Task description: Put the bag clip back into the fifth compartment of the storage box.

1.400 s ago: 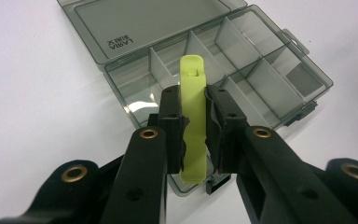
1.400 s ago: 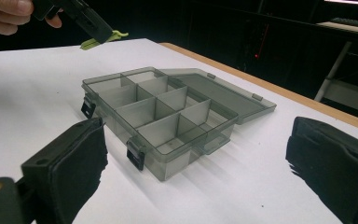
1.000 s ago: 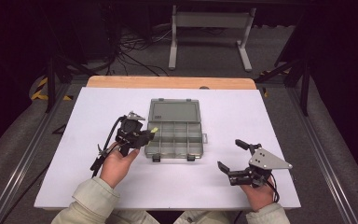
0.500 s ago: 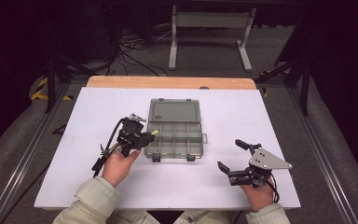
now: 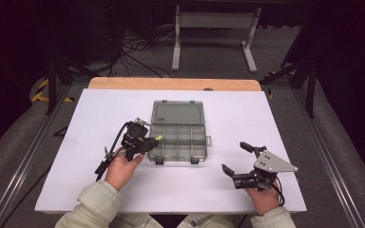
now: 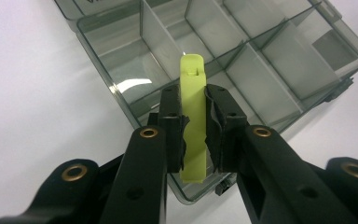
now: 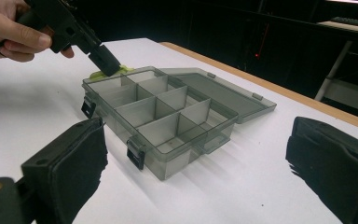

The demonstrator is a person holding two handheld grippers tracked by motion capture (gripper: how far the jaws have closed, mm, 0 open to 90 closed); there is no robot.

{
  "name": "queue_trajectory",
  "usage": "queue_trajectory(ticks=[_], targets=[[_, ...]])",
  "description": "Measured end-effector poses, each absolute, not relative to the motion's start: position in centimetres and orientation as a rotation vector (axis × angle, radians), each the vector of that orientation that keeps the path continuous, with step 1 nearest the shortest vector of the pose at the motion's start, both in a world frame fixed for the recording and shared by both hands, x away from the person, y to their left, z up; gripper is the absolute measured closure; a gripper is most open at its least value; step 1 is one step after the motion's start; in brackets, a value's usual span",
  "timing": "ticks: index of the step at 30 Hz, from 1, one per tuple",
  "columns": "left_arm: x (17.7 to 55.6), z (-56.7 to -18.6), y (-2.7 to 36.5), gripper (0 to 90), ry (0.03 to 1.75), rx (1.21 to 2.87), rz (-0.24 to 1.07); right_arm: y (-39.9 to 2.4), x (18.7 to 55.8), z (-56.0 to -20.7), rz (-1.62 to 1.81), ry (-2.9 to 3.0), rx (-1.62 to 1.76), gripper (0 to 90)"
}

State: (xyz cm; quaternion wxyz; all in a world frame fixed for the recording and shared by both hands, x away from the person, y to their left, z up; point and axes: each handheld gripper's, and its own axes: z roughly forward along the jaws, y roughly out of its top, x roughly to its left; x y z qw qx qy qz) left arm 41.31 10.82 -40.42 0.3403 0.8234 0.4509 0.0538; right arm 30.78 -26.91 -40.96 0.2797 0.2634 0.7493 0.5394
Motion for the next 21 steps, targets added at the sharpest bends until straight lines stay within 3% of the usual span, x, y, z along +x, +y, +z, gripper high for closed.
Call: queue_trajectory(ticks=[21], targets=[[41.4,-40.84,10.64,77.4,1.186,2.176,0.109,-26.88,30.8,-40.98,1.447,2.013,0.705,5.1]])
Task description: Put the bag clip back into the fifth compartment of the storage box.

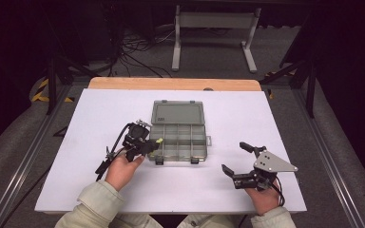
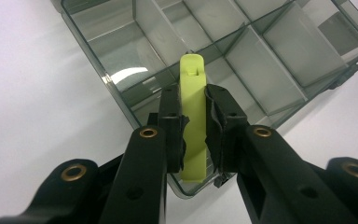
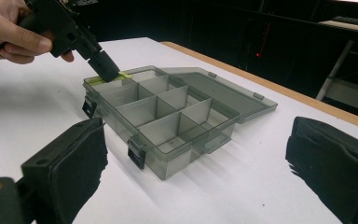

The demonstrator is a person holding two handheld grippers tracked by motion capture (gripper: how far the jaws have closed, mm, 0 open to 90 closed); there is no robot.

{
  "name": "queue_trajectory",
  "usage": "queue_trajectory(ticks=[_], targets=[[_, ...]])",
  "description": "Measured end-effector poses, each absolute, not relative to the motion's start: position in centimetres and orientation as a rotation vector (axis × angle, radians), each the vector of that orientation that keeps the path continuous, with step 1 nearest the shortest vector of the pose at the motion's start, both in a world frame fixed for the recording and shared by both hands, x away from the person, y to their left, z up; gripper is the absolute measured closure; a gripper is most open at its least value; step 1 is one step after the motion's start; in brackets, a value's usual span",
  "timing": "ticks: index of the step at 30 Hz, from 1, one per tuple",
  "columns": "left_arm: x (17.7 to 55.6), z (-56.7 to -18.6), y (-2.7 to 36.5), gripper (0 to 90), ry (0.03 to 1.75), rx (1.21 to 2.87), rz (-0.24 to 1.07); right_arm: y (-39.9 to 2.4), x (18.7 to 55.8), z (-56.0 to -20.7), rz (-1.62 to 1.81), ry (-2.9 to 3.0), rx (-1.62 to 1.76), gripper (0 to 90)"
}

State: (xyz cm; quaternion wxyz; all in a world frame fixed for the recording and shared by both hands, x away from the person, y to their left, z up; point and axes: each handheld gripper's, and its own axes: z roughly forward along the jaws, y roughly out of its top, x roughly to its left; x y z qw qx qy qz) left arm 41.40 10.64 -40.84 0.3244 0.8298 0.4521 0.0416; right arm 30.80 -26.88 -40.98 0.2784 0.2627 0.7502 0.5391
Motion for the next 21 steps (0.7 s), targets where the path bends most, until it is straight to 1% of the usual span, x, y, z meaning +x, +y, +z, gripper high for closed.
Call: queue_trajectory(ticks=[5,8,10,13,18,21], targets=[[41.5,-40.9,10.7,77.1,1.186,2.182,0.105,-26.9,30.8,-41.0,1.448,2.012,0.704,5.1],[41.4,-40.7,10.8,66.5,1.168,2.179,0.101,-26.9,30.8,-41.0,1.448,2.011,0.705,5.1],[41.3,-40.5,10.9,54.5,1.132,2.176,0.084,-26.9,30.8,-41.0,1.448,2.012,0.704,5.1],[41.0,-40.0,11.1,39.6,1.072,2.166,0.087,-26.9,30.8,-41.0,1.444,2.014,0.703,5.1],[40.3,-38.9,11.8,23.9,0.985,2.112,0.08,-26.9,30.8,-41.0,1.447,2.012,0.703,5.0],[40.0,-38.3,12.3,18.0,0.945,2.095,0.072,-26.9,30.8,-41.0,1.448,2.013,0.702,5.0]])
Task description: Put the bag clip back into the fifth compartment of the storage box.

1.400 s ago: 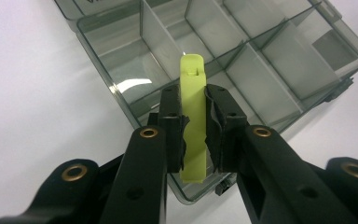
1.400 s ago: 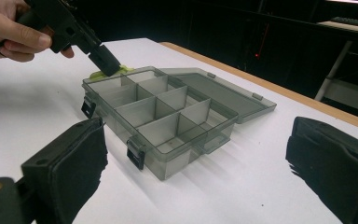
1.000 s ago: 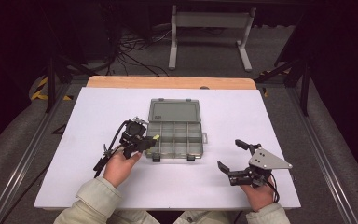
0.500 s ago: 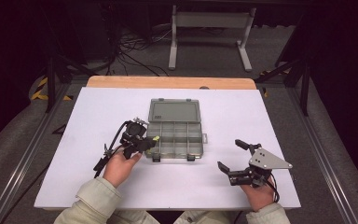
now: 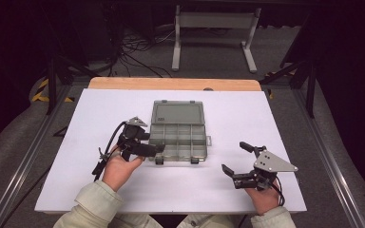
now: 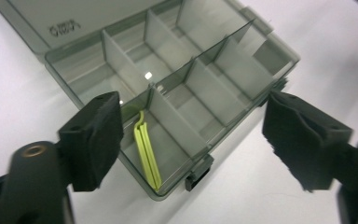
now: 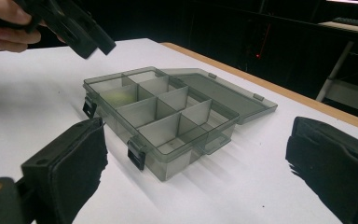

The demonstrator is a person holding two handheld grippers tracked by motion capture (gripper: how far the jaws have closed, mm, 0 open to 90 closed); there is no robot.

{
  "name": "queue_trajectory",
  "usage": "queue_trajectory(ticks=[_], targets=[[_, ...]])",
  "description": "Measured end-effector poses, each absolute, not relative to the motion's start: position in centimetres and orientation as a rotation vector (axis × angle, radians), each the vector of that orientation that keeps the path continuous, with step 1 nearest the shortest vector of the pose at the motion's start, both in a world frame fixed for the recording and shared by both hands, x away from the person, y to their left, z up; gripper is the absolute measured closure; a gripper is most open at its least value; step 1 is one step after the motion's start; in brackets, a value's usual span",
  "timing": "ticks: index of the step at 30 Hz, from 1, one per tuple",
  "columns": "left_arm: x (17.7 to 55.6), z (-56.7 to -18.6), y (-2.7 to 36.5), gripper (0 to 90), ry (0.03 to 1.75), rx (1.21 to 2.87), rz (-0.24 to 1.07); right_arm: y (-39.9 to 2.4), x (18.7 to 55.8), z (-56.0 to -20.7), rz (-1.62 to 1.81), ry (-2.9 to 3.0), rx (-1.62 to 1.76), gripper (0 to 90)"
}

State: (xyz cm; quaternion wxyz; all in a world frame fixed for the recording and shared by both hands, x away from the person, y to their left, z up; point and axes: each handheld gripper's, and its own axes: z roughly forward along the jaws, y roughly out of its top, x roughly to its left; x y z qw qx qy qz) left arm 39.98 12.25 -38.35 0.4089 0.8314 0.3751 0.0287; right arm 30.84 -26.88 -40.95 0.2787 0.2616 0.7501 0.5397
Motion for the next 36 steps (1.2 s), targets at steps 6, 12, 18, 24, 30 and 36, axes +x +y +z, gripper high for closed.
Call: queue_trajectory(ticks=[6,12,18,24,30,36], targets=[[39.4,-37.4,12.9,9.0,0.895,2.044,0.043,-26.9,30.9,-40.9,1.447,2.013,0.701,5.0],[38.4,-36.6,13.1,3.9,0.851,2.053,0.107,-26.9,30.8,-40.9,1.449,2.012,0.701,5.0],[37.0,-35.9,13.9,0.5,0.78,2.042,0.159,-26.9,30.8,-40.8,1.459,2.006,0.698,5.0],[35.3,-35.4,15.7,0.5,0.718,1.978,0.223,-27.0,30.8,-40.7,1.462,1.998,0.693,4.9],[34.1,-35.5,17.1,0.6,0.686,1.925,0.262,-27.1,30.8,-40.6,1.465,1.991,0.687,4.8],[32.9,-36.1,18.9,0.7,0.67,1.858,0.312,-27.2,30.7,-40.5,1.464,1.99,0.686,4.6]])
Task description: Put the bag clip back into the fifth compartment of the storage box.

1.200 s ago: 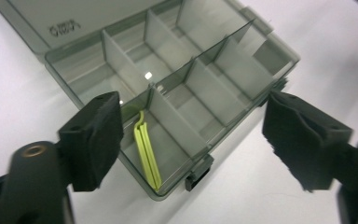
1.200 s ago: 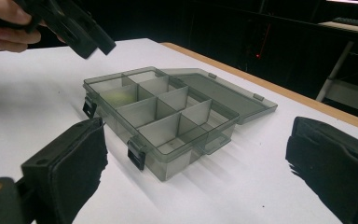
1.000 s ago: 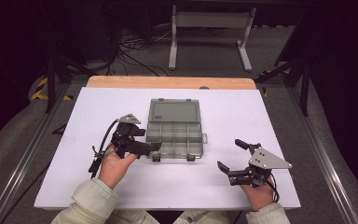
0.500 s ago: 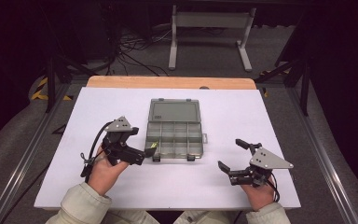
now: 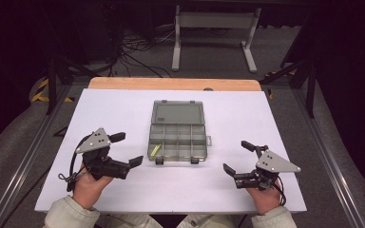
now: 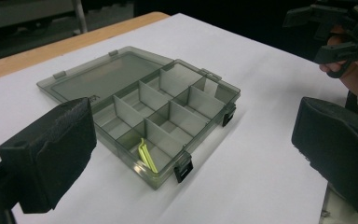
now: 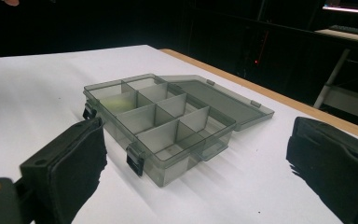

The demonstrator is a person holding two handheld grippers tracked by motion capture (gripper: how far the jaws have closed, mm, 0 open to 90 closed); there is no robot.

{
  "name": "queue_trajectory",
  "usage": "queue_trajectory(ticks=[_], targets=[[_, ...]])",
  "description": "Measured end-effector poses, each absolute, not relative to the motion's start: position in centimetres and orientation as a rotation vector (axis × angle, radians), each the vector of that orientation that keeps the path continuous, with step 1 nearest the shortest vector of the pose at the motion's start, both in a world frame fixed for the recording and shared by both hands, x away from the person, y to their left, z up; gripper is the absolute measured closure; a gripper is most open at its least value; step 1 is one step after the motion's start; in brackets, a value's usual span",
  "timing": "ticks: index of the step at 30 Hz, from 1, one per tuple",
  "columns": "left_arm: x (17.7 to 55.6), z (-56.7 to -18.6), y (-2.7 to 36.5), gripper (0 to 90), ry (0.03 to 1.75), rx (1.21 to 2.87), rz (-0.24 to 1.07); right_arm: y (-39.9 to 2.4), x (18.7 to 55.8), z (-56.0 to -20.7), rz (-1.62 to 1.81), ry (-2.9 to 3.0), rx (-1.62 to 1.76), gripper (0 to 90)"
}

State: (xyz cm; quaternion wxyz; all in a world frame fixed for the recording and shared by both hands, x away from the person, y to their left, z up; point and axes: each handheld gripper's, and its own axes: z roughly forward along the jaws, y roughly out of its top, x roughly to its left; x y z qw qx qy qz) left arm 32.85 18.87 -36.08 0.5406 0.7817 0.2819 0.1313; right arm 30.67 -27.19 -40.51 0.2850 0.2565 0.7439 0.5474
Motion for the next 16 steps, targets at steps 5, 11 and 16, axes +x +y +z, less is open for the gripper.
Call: queue_trajectory(ticks=[5,11,16], targets=[[31.6,-37.2,20.9,1.1,0.649,1.803,0.362,-27.3,30.6,-40.4,1.469,1.983,0.684,4.6],[30.4,-39.3,23.6,1.5,0.629,1.693,0.443,-27.4,30.5,-40.3,1.476,1.974,0.666,4.5],[30.0,-40.9,24.8,1.6,0.63,1.625,0.482,-27.4,30.4,-40.3,1.476,1.971,0.668,4.3]])
